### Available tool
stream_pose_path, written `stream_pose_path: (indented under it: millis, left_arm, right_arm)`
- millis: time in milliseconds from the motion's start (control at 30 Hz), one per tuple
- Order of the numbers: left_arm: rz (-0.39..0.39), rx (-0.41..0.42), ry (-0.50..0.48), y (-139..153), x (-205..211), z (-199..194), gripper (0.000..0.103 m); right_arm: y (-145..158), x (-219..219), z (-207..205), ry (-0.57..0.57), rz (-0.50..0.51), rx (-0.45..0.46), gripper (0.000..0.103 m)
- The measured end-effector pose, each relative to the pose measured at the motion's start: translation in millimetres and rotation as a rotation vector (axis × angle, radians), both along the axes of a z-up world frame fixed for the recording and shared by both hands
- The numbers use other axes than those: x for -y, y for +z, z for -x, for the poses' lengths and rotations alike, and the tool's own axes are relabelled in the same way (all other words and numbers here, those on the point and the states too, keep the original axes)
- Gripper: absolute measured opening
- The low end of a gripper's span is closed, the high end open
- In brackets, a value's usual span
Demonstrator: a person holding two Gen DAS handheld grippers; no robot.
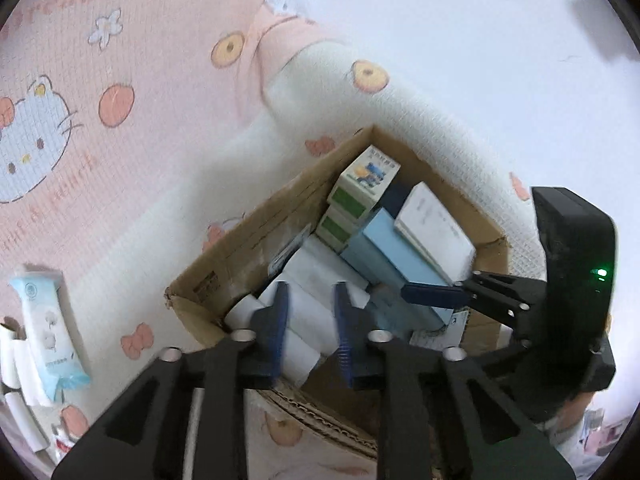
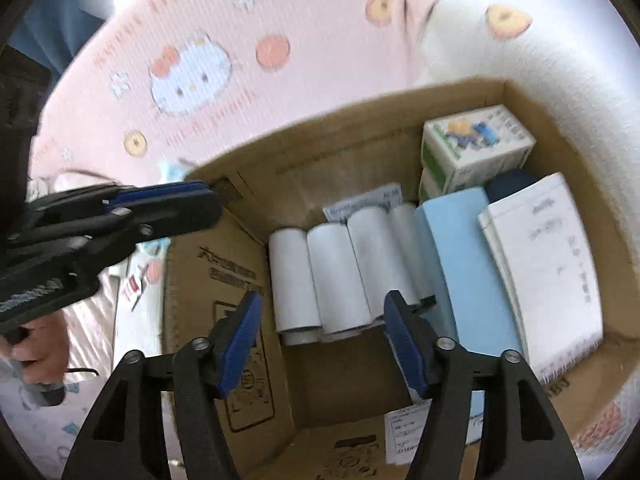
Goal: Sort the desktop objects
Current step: 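Withdraw both tools from the box back toward the tube pile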
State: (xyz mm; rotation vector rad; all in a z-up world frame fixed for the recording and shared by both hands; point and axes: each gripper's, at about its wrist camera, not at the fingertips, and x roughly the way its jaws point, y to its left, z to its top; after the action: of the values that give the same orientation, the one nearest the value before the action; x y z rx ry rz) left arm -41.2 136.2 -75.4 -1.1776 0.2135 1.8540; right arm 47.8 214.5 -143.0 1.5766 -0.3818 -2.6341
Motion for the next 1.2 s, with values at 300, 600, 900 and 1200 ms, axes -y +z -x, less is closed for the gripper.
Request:
stream_pose_path:
  millis: [300,600,900,1200]
  left_arm:
    - [-0.139,0.016,0.016,11,22,-22,0.06]
    - [-0.213,-0.115,0.268,17,100,-19,0.06]
    - [-0.234,-0.083,0.402,-3,182,-22,0.06]
    - [-0.28,-0.129,0.574,-30,243,-27,0.06]
  right_arm:
    - [12,25,-23,-0.034,-0.042,-0.074,0.066]
    - [29,71,-12,-0.048,-0.231,-0.083,0.067]
    - [43,139,-8,0.129,-0.329,-0.16,0.067]
    - [38,190,2,0.219,-0.342,-0.358,0.067]
